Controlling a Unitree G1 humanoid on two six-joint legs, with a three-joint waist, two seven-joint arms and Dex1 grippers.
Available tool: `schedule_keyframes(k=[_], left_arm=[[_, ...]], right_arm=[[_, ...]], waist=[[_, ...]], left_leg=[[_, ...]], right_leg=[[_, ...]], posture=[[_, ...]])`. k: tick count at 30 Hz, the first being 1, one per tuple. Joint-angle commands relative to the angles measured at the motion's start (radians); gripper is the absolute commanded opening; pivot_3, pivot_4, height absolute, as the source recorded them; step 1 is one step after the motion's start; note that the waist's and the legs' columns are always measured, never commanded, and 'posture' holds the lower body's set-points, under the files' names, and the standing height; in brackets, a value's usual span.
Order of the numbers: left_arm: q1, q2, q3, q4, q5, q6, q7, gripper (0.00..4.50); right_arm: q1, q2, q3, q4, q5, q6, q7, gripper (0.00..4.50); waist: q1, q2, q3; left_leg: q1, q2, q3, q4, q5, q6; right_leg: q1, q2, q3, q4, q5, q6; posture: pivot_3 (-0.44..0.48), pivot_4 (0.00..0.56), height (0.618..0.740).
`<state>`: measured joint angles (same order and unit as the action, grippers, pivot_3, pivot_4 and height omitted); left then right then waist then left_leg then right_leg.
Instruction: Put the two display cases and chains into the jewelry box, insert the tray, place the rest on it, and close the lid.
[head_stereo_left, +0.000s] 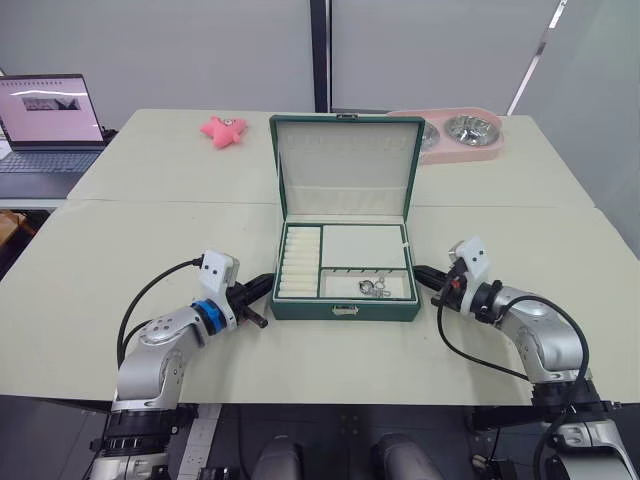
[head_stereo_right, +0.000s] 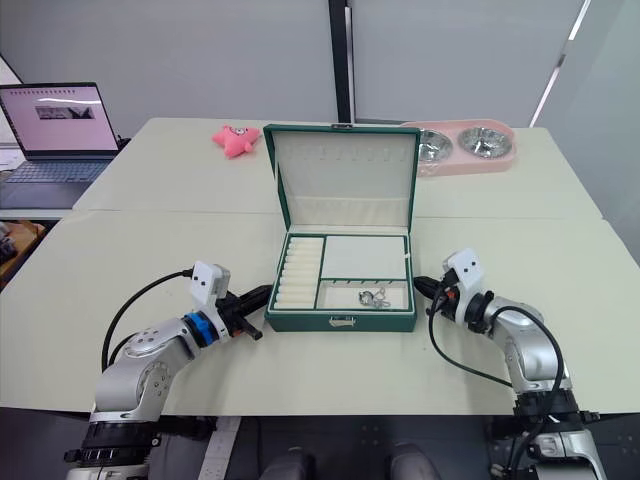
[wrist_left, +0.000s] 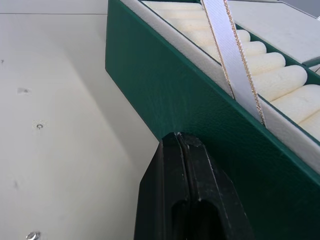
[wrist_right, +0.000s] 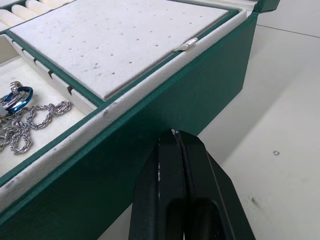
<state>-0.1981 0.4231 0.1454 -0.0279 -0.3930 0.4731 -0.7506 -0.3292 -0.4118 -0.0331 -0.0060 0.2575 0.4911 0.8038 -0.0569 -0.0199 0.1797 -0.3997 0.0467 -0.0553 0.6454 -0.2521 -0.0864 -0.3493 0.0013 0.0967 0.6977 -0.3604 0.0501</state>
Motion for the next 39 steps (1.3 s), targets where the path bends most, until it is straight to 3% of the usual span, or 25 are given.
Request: schedule_keyframes(k=[1,8,17,26,32,36,39], left_arm=[[0.024,-0.027,-0.100,-0.080,-0.044,0.026,-0.063,0.00],[0.076,-0.011,-0.080,-0.110,-0.048,0.029,-0.059,0.00],[0.105,-0.012,-0.015,-0.076,-0.042,-0.120,-0.075,0.00],[0.223,0.062,0.120,-0.104,-0.116,-0.196,-0.135,0.00],[0.398,0.078,0.281,-0.361,-0.271,-0.194,-0.125,0.00],[0.571,0.055,0.302,-0.548,-0.388,-0.180,-0.148,0.00],[0.665,0.022,0.313,-0.631,-0.404,-0.214,-0.125,0.00]], right_arm=[[0.008,0.052,0.098,-0.087,0.059,0.019,0.050,0.01],[0.042,0.039,0.079,-0.104,0.051,0.023,0.046,0.01],[0.046,0.018,0.048,-0.095,0.046,0.016,0.039,0.01],[0.048,-0.076,-0.054,-0.068,0.085,0.010,0.036,0.01],[-0.042,-0.120,-0.091,0.048,0.099,-0.051,0.056,0.01],[-0.136,-0.126,-0.095,0.175,0.083,-0.122,0.071,0.01],[-0.214,-0.133,-0.090,0.286,0.069,-0.181,0.090,0.01]], waist=[[0.000,0.000,0.000],[0.000,0.000,-0.001],[-0.001,0.000,0.000],[0.000,0.000,0.000],[-0.003,-0.001,0.001],[-0.002,-0.001,0.001],[-0.002,-0.001,0.001]], left_leg=[[0.000,0.000,0.000,0.000,0.000,0.000],[0.000,0.000,0.000,0.000,0.000,0.000],[0.000,0.000,0.000,0.000,0.000,0.000],[0.000,0.000,0.000,0.000,0.000,0.000],[0.000,0.001,0.001,0.000,0.000,0.000],[0.000,0.001,0.001,0.000,0.000,0.000],[0.000,0.000,0.001,0.000,0.000,0.000]], right_leg=[[0.000,0.000,0.000,0.000,0.000,0.000],[0.000,0.000,0.000,0.000,0.000,0.000],[0.000,0.001,0.000,0.000,0.000,0.000],[0.000,0.001,0.000,0.000,0.000,0.000],[0.000,0.000,0.001,-0.001,0.000,0.000],[0.000,0.000,0.001,-0.001,0.000,0.000],[0.001,0.000,0.002,-0.002,0.000,0.000]], posture=[[0.000,0.150,0.740],[0.000,0.150,0.740],[0.000,0.150,0.740],[0.000,0.150,0.740],[0.000,0.150,0.740],[0.000,0.150,0.740],[0.000,0.150,0.740]])
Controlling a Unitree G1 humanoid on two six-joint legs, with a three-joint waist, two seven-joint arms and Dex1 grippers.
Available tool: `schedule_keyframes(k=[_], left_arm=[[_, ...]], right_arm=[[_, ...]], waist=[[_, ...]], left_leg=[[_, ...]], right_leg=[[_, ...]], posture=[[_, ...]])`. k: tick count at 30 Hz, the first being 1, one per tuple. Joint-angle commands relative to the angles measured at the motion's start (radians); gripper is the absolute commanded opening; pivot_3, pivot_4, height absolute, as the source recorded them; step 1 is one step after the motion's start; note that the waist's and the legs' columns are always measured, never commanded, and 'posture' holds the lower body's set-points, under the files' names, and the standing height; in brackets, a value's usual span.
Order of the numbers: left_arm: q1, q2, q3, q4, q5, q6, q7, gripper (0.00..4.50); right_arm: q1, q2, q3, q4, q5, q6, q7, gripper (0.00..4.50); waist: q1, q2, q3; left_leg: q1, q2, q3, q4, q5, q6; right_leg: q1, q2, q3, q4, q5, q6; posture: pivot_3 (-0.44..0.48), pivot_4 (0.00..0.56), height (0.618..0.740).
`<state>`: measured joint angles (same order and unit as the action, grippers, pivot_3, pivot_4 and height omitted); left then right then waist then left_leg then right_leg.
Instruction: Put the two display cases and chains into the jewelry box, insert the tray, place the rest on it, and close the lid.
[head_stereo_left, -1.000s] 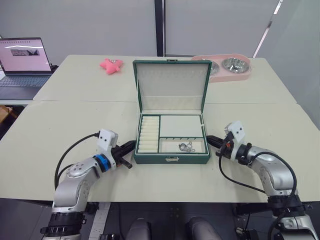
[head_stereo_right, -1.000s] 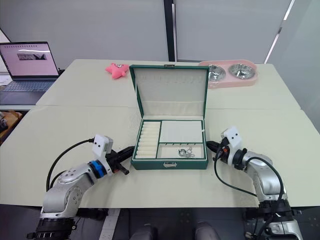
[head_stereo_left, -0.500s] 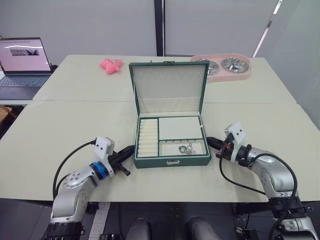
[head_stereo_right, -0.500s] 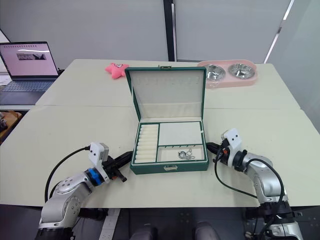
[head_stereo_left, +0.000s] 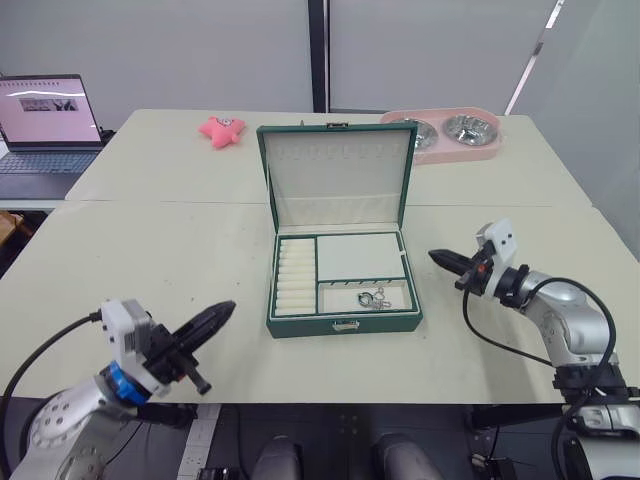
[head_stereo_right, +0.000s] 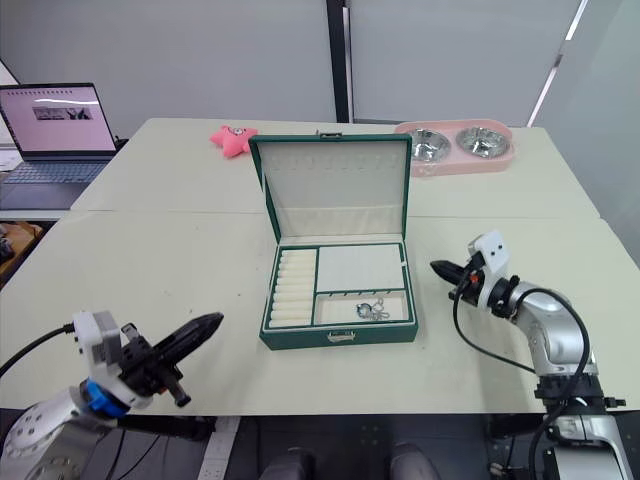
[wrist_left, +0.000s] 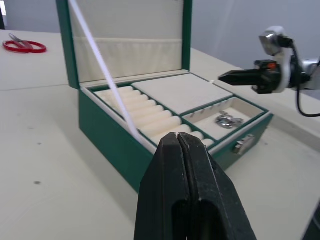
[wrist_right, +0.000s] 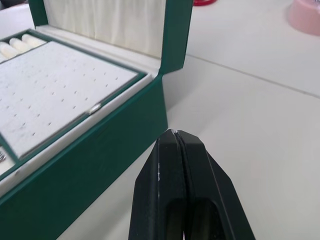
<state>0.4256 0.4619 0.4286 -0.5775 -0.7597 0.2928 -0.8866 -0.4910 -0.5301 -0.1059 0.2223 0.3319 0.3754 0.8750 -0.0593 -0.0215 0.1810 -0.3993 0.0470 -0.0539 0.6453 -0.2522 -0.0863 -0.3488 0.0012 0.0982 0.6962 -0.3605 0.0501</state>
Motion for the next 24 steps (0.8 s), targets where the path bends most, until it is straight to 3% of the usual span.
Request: schedule_keyframes(k=[1,6,10,16,24], left_arm=[[0.064,-0.026,0.036,-0.098,-0.038,-0.046,0.014,0.00],[0.213,-0.091,0.056,-0.199,-0.095,-0.088,0.031,0.00],[0.332,-0.162,0.050,-0.241,-0.051,-0.184,0.005,0.00],[0.376,-0.227,0.042,-0.203,0.003,-0.301,0.006,0.00],[0.392,-0.246,0.008,-0.182,0.029,-0.367,0.004,0.00]], right_arm=[[-0.075,-0.018,-0.016,0.091,-0.012,-0.084,0.022,0.01],[-0.206,-0.034,-0.007,0.284,-0.044,-0.179,0.055,0.01],[-0.330,-0.034,0.001,0.489,-0.083,-0.274,0.072,0.01],[-0.485,-0.009,0.006,0.727,-0.126,-0.388,0.085,0.01],[-0.621,0.016,0.006,0.912,-0.185,-0.482,0.076,0.01]], waist=[[0.001,0.000,0.000],[0.001,0.000,0.001],[-0.007,0.000,0.001],[-0.016,0.001,0.003],[-0.025,0.001,0.003]], left_leg=[[0.000,0.000,0.000,0.000,0.000,0.000],[0.000,-0.001,0.001,0.000,0.000,0.000],[0.000,0.000,0.002,0.000,0.000,0.000],[0.000,0.000,0.002,0.000,0.000,0.000],[0.000,0.000,0.002,0.000,0.000,0.000]], right_leg=[[0.000,0.000,0.000,0.000,0.000,0.000],[0.000,0.000,0.001,-0.001,0.000,0.000],[0.000,0.000,0.002,-0.002,0.000,0.000],[0.000,0.000,0.002,-0.002,0.000,0.000],[0.000,0.000,0.002,-0.003,0.000,0.000]], posture=[[0.000,0.150,0.740],[0.000,0.150,0.740],[0.000,0.150,0.740],[0.000,0.150,0.740],[0.000,0.150,0.740]])
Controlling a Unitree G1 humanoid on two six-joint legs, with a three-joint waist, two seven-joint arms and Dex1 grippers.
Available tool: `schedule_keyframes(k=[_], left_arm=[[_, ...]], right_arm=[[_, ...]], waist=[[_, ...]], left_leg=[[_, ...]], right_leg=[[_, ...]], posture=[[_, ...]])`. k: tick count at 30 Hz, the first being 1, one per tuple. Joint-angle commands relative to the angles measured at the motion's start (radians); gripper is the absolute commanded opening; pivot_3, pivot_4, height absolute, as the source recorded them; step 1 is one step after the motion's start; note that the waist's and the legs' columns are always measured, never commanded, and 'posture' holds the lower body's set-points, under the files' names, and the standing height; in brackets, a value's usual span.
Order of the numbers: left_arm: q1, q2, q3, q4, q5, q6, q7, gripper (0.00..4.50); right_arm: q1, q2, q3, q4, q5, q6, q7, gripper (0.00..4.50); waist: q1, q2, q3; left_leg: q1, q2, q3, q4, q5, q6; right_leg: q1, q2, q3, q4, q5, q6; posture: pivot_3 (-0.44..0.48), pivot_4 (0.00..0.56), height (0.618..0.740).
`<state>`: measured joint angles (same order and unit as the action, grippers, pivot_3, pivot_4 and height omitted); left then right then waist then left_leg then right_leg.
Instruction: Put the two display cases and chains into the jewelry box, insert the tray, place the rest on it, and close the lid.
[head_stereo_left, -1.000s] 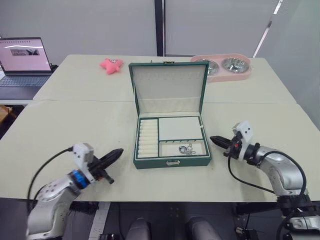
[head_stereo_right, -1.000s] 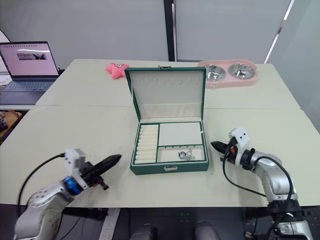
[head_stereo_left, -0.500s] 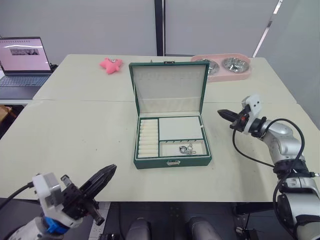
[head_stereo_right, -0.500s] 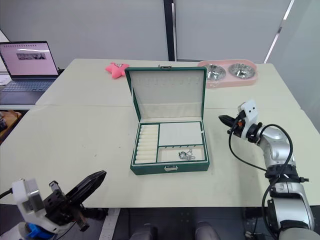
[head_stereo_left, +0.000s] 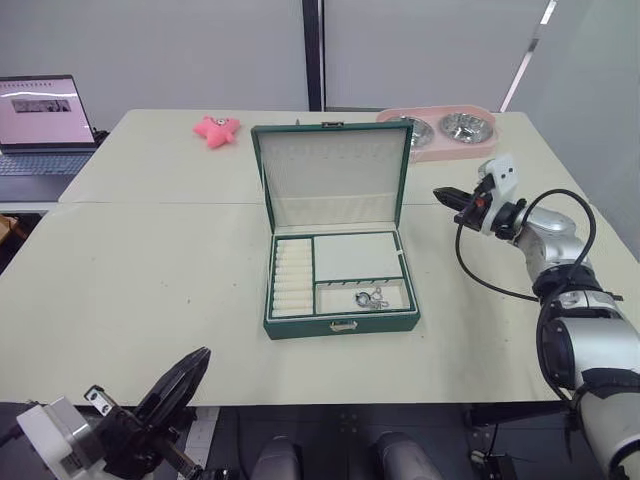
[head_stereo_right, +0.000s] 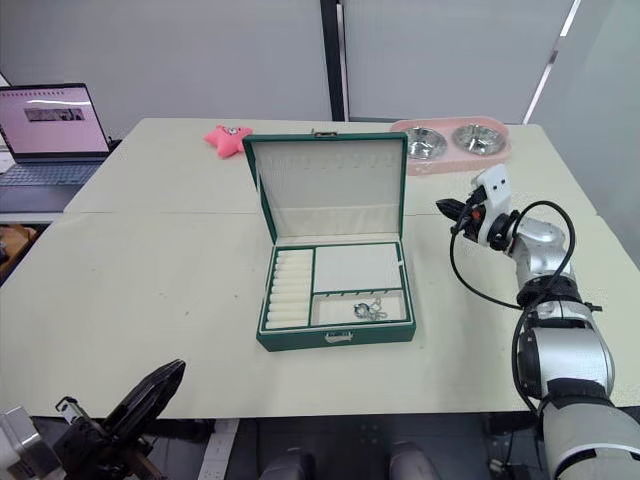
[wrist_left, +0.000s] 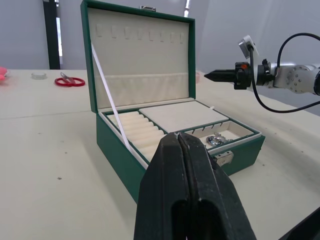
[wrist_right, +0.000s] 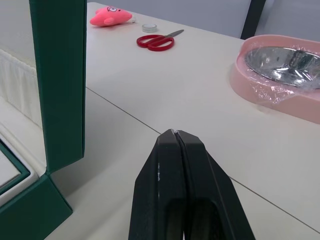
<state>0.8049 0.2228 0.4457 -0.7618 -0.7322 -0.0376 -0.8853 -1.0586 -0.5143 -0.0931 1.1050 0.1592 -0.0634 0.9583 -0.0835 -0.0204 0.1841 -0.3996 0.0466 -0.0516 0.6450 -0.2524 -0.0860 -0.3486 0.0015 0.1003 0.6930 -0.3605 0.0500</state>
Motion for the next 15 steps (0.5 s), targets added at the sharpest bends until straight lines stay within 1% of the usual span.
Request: schedule_keyframes(k=[1,11,15], left_arm=[[0.013,-0.006,-0.011,0.003,0.003,-0.045,-0.001,0.00],[0.018,0.013,-0.007,0.032,-0.003,-0.076,-0.006,0.00],[0.023,0.017,-0.016,0.032,-0.005,-0.079,-0.006,0.00]], right_arm=[[-0.063,0.004,-0.008,0.043,-0.018,-0.052,-0.010,0.01],[-0.127,0.065,-0.042,0.112,-0.011,-0.087,-0.037,0.01],[-0.146,0.084,-0.074,0.108,0.019,-0.082,-0.014,0.01]], waist=[[-0.001,0.000,0.000],[-0.003,0.001,0.000],[-0.003,0.001,0.001]], left_leg=[[0.000,0.000,0.000,0.000,0.000,0.000],[0.000,0.000,0.000,0.000,0.000,0.000],[0.000,0.000,0.000,0.000,0.000,0.000]], right_leg=[[0.000,0.000,0.000,0.000,0.000,0.000],[0.000,0.000,0.000,0.001,0.000,0.000],[0.000,0.000,0.000,0.001,0.000,0.000]], posture=[[0.000,0.150,0.740],[0.000,0.150,0.740],[0.000,0.150,0.740]])
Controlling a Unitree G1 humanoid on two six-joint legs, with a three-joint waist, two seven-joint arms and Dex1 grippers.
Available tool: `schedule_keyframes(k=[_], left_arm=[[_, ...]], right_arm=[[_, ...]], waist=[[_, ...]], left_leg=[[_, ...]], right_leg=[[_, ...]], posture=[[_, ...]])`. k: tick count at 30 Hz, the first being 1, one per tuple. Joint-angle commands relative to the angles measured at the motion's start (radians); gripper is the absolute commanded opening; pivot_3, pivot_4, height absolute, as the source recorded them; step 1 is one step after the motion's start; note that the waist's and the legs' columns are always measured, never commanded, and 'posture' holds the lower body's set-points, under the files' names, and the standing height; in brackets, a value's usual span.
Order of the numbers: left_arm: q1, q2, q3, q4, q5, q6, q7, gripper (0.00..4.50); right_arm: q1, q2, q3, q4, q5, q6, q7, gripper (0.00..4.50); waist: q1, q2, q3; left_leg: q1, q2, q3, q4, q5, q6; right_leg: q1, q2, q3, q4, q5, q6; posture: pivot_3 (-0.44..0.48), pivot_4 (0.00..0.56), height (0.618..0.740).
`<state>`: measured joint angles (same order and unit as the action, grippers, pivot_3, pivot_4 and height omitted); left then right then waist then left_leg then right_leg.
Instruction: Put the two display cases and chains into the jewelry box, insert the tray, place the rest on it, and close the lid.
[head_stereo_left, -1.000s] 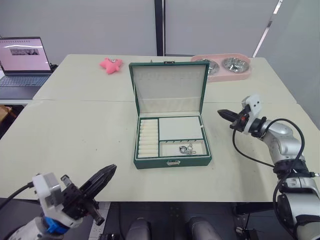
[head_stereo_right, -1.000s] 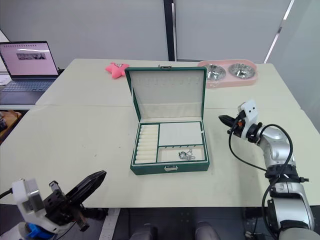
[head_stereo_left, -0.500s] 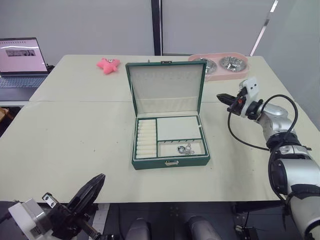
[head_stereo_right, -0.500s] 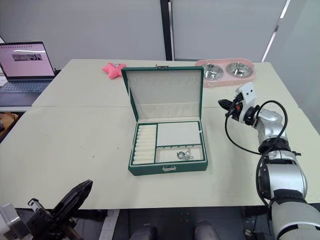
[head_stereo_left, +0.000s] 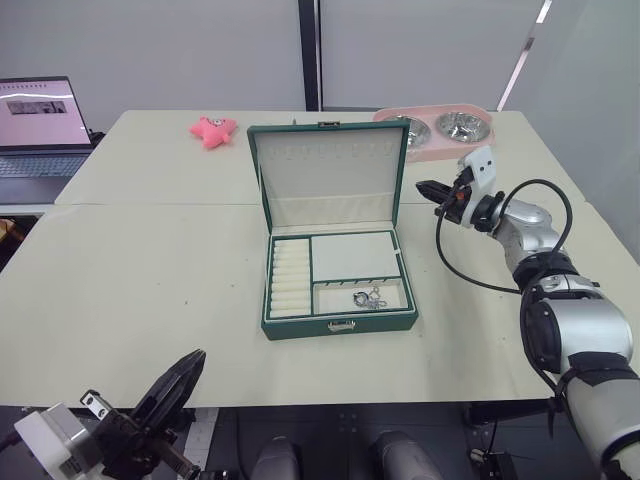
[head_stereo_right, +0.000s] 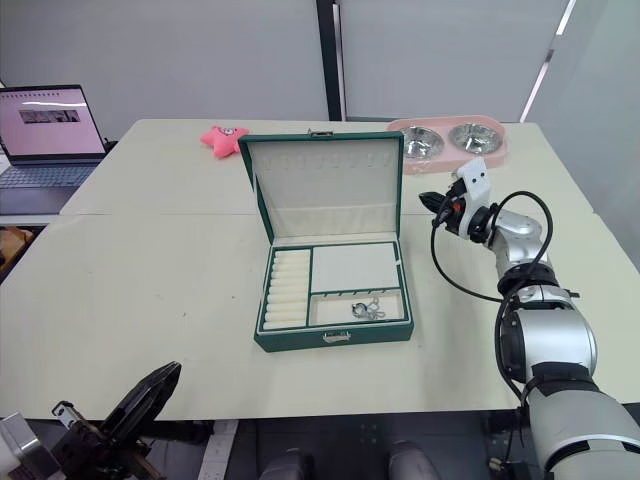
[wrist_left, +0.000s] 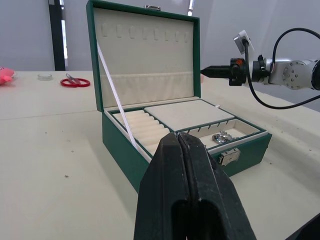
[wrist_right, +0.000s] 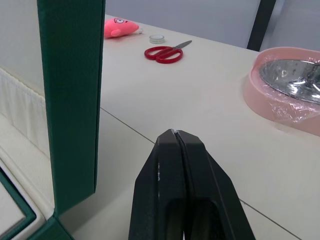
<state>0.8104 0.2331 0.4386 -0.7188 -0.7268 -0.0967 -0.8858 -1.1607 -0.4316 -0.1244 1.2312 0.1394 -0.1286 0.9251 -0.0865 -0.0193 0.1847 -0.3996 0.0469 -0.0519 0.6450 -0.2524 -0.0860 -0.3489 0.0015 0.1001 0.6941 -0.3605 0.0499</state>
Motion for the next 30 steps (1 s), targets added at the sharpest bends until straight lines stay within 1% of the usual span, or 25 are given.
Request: schedule_keyframes(k=[1,6,9,11,17,25,28,30], left_arm=[[0.018,0.008,-0.010,-0.011,-0.010,-0.020,-0.006,0.00],[0.016,0.010,-0.019,-0.002,-0.006,-0.023,-0.008,0.00],[0.008,0.014,-0.026,0.006,-0.003,-0.024,-0.007,0.00],[0.000,0.015,-0.026,0.017,0.000,-0.027,-0.004,0.00],[-0.011,0.018,-0.028,0.030,0.005,-0.033,-0.005,0.00],[-0.022,0.025,-0.037,0.043,0.006,-0.039,-0.007,0.00],[-0.025,0.029,-0.036,0.049,0.004,-0.041,-0.008,0.00],[-0.025,0.031,-0.035,0.052,0.003,-0.043,-0.010,0.00]], right_arm=[[-0.048,0.005,-0.051,-0.020,0.043,-0.014,0.026,0.01],[-0.059,0.019,-0.074,-0.032,0.066,0.001,0.079,0.01],[-0.062,0.021,-0.078,-0.047,0.081,0.032,0.146,0.01],[-0.059,0.016,-0.072,-0.068,0.096,0.081,0.232,0.01],[-0.045,-0.009,-0.058,-0.142,0.131,0.215,0.387,0.01],[0.014,-0.037,-0.009,-0.263,0.121,0.299,0.489,0.01],[0.069,-0.060,0.043,-0.357,0.115,0.358,0.567,0.01],[0.099,-0.074,0.061,-0.407,0.118,0.381,0.586,0.01]], waist=[[0.000,0.000,0.000],[0.000,0.000,0.000],[0.000,0.000,0.000],[0.000,0.001,0.000],[-0.002,0.002,0.001],[-0.004,0.003,0.002],[-0.004,0.003,0.002],[-0.004,0.003,0.002]], left_leg=[[0.000,0.000,0.000,0.000,0.000,0.000],[0.000,0.000,0.000,0.000,0.000,0.000],[0.000,0.000,0.000,0.000,0.000,0.000],[0.000,0.000,0.000,0.000,0.000,0.000],[0.000,0.000,0.000,0.000,0.000,0.000],[0.000,0.001,0.000,0.000,0.000,0.000],[0.000,0.001,0.000,0.000,0.000,0.000],[0.000,0.001,0.000,0.000,0.000,0.000]], right_leg=[[0.000,0.000,0.000,0.000,0.000,0.000],[0.000,0.000,0.000,0.000,0.000,0.000],[0.000,0.000,0.000,0.000,0.000,0.000],[0.000,0.000,0.000,0.001,0.000,0.000],[-0.001,0.000,0.000,0.001,0.000,0.000],[-0.001,0.000,0.000,0.002,0.000,0.000],[-0.001,0.000,0.000,0.002,0.000,0.000],[-0.001,0.001,0.000,0.002,0.000,0.000]], posture=[[0.000,0.150,0.740],[0.000,0.150,0.740],[0.000,0.150,0.740],[0.000,0.150,0.740],[0.000,0.150,0.740],[0.000,0.150,0.740],[0.000,0.150,0.740],[0.000,0.150,0.740]])
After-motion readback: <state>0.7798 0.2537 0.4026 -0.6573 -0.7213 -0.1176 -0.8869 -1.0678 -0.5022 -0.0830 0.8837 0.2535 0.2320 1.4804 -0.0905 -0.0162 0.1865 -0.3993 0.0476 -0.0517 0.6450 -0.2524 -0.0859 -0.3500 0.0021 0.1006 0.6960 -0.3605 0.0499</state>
